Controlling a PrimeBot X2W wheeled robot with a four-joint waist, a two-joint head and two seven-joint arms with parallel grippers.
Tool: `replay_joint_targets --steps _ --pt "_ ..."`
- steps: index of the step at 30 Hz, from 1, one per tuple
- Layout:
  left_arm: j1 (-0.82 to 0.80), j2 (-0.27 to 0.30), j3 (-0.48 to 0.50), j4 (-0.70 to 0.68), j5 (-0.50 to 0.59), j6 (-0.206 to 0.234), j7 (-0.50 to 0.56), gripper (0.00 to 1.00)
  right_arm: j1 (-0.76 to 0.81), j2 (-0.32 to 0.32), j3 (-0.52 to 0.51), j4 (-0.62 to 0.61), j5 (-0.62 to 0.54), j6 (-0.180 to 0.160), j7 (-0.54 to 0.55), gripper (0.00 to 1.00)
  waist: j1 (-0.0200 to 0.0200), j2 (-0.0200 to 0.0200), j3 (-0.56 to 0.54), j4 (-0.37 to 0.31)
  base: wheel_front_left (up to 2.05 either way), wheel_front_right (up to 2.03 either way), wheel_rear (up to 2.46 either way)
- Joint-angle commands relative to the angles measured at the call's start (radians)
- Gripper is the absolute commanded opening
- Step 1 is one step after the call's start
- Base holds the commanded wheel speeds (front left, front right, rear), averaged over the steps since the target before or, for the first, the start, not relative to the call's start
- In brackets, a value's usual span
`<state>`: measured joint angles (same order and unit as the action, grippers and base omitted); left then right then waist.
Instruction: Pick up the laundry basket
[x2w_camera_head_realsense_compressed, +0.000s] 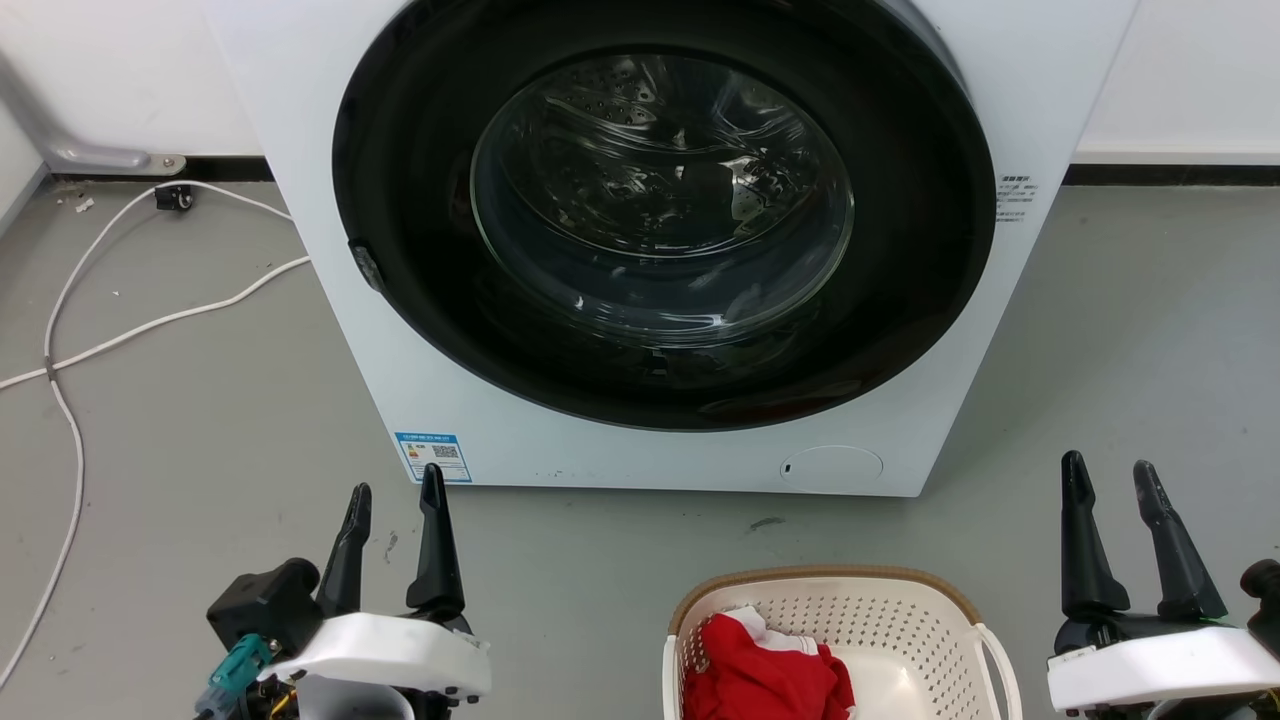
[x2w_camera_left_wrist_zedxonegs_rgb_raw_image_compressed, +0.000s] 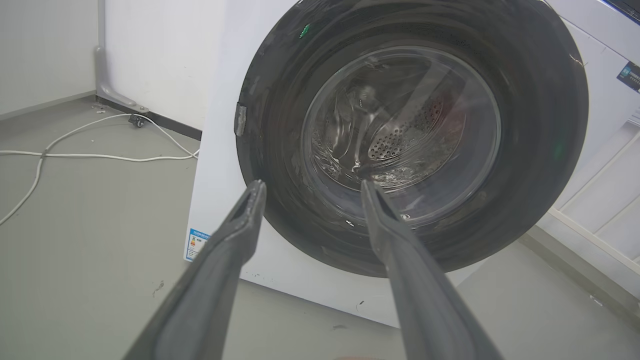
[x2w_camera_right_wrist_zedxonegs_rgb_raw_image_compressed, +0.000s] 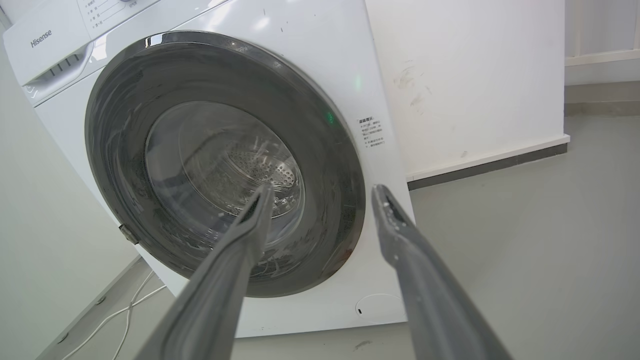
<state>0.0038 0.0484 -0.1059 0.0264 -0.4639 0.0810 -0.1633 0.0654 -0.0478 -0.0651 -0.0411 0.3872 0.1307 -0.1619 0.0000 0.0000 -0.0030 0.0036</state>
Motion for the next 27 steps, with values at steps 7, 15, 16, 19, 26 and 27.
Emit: replay_joint_targets --steps 7,15,16,19,26,27 --pt "0.011 0.002 -0.016 -0.011 0.090 0.015 -0.025 1.00 0.020 -0.003 0.001 -0.033 -0.076 0.000 -0.025 1.00 0.0000 0.0000 -0.003 0.001 0.00 0.00 0.00" --pt "0.022 0.003 -0.032 -0.006 0.167 0.025 -0.043 1.00 0.034 -0.004 0.006 -0.042 -0.144 0.000 -0.044 1.00 0.0000 0.0000 -0.007 0.000 0.00 0.00 0.00" --pt "0.023 0.003 -0.034 -0.005 0.176 0.027 -0.046 1.00 0.035 -0.004 0.006 -0.043 -0.152 0.000 -0.046 1.00 0.0000 0.0000 -0.007 0.000 0.00 0.00 0.00" --pt "0.026 0.003 -0.038 -0.004 0.202 0.031 -0.051 1.00 0.038 -0.004 0.006 -0.047 -0.175 0.000 -0.052 1.00 0.0000 0.0000 -0.008 0.000 0.00 0.00 0.00" --pt "0.031 0.003 -0.048 -0.003 0.258 0.041 -0.064 1.00 0.048 -0.004 0.006 -0.054 -0.227 0.000 -0.067 1.00 0.0000 0.0000 -0.009 0.000 0.00 0.00 0.00" --pt "0.031 0.003 -0.048 -0.003 0.258 0.041 -0.064 1.00 0.048 -0.004 0.006 -0.054 -0.227 0.000 -0.067 1.00 0.0000 0.0000 -0.009 0.000 0.00 0.00 0.00"
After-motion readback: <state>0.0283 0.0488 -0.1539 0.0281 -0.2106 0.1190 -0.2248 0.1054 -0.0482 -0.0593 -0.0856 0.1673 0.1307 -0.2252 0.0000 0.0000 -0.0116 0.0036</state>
